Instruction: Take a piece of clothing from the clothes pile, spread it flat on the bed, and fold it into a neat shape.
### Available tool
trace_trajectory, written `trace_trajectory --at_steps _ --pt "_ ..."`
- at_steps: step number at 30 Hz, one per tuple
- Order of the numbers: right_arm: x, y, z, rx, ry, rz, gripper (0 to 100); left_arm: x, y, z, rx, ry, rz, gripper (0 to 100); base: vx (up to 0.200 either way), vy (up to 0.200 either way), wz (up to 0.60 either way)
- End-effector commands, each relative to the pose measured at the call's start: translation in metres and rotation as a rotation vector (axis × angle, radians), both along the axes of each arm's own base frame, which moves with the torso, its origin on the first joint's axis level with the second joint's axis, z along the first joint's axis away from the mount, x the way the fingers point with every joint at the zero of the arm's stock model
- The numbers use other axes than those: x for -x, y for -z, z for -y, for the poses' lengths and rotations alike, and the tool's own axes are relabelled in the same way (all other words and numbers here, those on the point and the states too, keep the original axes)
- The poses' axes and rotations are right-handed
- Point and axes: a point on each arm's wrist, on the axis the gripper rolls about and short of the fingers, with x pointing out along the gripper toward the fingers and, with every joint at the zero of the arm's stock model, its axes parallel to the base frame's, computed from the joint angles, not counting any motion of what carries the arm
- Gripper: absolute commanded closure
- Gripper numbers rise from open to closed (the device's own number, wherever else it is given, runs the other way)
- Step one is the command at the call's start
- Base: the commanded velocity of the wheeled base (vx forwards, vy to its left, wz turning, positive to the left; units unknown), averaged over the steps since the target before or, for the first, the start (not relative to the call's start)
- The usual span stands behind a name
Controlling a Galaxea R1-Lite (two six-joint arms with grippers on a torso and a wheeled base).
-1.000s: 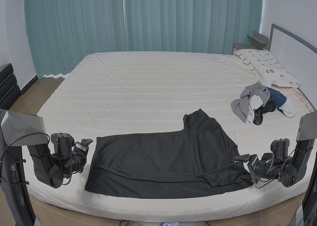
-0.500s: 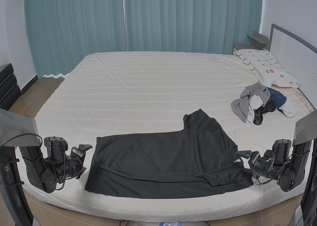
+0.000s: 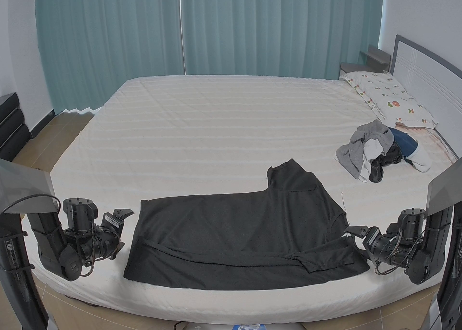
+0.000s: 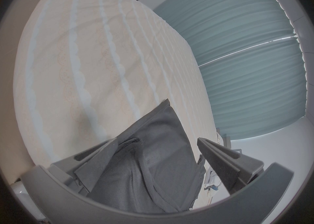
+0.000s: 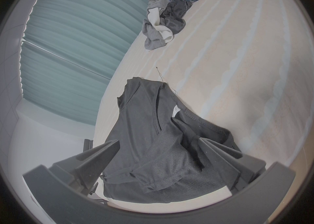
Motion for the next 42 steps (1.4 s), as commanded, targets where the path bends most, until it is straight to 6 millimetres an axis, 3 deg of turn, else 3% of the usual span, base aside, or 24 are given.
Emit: trace_trajectory --at_steps 1,19,20,28,34,42 --pt "-0.002 0.005 -0.003 0.005 -0.014 -0.007 0 0.001 0.003 0.000 -0.012 0.009 -0.010 0 0.000 0.000 0.00" --pt "0.008 0.021 -0.014 0.121 -0.130 -0.056 0 0.001 0.005 0.001 -0.038 0.031 -0.015 0 0.000 0.000 0.00" --pt "0.010 0.020 -0.015 0.138 -0.134 -0.055 100 0.001 0.005 0.001 -0.038 0.031 -0.015 0 0.000 0.000 0.00" --pt "0.027 0.021 -0.015 0.198 -0.168 -0.100 100 0.005 0.007 0.001 -0.043 0.032 -0.030 0 0.000 0.000 0.00" --pt "0.030 0.006 -0.009 0.163 -0.132 -0.064 100 0.008 0.006 0.001 -0.043 0.032 -0.025 0 0.000 0.000 0.00" --pt "0.035 -0.010 -0.016 0.147 -0.178 -0.014 100 0.007 0.007 0.001 -0.044 0.033 -0.023 0 0.000 0.000 0.00"
